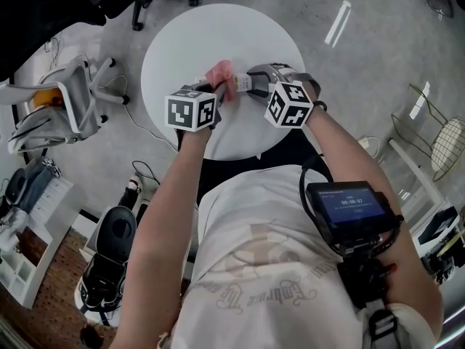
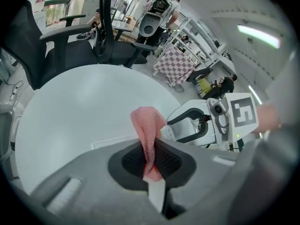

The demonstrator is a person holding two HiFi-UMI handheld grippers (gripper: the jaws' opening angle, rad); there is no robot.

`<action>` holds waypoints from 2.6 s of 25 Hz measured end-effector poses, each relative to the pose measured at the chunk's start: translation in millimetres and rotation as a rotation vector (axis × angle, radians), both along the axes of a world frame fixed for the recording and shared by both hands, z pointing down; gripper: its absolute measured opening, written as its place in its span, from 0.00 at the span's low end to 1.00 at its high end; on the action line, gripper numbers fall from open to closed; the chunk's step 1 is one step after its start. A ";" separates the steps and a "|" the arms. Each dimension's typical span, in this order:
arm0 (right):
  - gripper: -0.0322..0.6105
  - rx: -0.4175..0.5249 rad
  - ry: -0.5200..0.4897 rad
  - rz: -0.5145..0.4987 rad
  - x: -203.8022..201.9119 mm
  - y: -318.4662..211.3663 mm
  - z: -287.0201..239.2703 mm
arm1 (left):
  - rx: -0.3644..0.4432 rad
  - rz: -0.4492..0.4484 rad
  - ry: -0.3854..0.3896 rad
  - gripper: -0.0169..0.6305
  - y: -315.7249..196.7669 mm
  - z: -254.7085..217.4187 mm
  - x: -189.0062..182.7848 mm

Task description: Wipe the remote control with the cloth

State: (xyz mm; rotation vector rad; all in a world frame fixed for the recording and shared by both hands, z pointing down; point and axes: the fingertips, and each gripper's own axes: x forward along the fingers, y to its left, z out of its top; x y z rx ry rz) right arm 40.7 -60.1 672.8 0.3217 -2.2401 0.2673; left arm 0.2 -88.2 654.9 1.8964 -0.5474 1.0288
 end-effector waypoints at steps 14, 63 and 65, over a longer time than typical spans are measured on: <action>0.37 -0.003 -0.001 0.015 -2.1 -4.0 1.7 | -0.048 0.085 0.178 0.05 19.8 -13.3 66.9; 0.50 0.105 0.459 -0.213 -40.0 3.3 3.6 | 0.067 -0.586 0.124 0.05 160.0 -35.3 -138.5; 0.51 0.140 0.490 -0.302 -38.3 4.4 4.3 | 0.065 -0.564 0.133 0.05 159.0 -34.5 -138.5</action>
